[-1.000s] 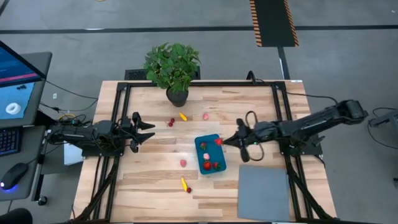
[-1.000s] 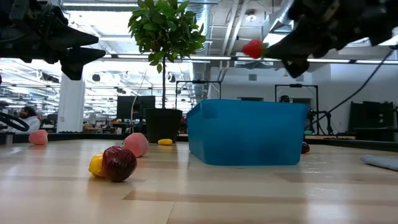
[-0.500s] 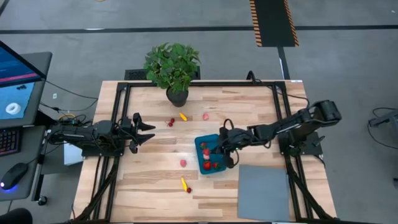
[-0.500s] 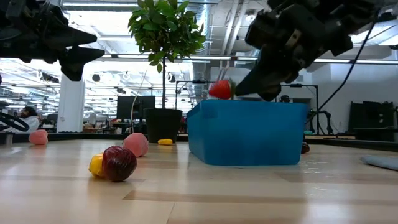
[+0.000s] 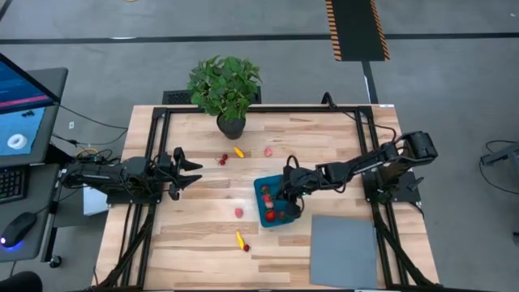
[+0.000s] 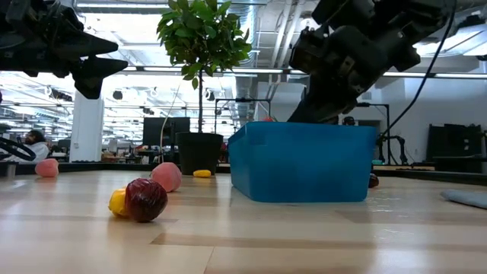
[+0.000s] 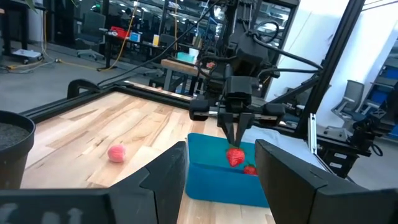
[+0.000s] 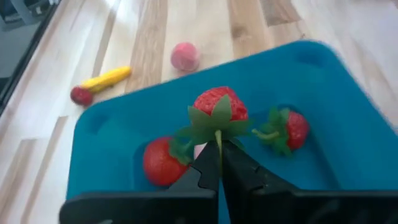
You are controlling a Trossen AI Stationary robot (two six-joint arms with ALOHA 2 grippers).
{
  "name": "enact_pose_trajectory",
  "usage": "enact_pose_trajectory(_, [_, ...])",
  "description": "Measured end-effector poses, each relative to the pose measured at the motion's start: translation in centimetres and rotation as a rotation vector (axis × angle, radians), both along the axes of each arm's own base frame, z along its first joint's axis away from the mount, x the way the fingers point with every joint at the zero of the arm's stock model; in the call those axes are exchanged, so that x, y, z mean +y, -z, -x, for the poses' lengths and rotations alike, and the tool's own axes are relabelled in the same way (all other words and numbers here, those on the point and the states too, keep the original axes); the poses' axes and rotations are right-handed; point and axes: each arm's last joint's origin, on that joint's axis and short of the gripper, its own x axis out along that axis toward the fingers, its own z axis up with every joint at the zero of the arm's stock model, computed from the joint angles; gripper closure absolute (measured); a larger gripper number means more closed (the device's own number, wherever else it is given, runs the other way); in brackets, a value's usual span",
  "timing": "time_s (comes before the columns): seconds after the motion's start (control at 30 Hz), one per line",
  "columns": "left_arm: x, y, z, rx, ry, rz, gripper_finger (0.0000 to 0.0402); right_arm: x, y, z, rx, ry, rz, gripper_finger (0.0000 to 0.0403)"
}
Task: Pick and placing Produce into tupperware
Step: Put the strawberry into the blue bin, then put the bottom apricot into the blue bin
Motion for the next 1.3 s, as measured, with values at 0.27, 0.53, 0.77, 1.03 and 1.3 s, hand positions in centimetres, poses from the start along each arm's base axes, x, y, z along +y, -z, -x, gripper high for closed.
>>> enact_pose_trajectory(0.27, [0.0,0.0,0.0,0.000,0.000,0.000,0.0221,-0.1,0.1,0.0,0.005,-0.009,0.012,0.0341])
enact_pose_trajectory(0.53, [0.0,0.0,0.0,0.000,-0.002,-0.011,0.0221,-0.4,-0.8,-0.5,-0.101,-0.052,0.042,0.0337])
enact_pose_trajectory(0.77, [0.0,0.0,0.0,-0.008,-0.004,0.068,0.0221,-1.2,-5.6,0.5,-0.335,-0.105,0.091,0.0337])
enact_pose_trajectory(1.03, [0.0,0.0,0.0,-0.012,-0.003,0.115,0.0221,-3.5,-11.6,4.9,-0.460,-0.069,0.165,0.0337])
enact_pose_trajectory(1.3, [0.0,0.0,0.0,-0.012,-0.008,0.116,0.0221,-4.6,-15.7,11.0,-0.544,-0.031,0.214,0.0337])
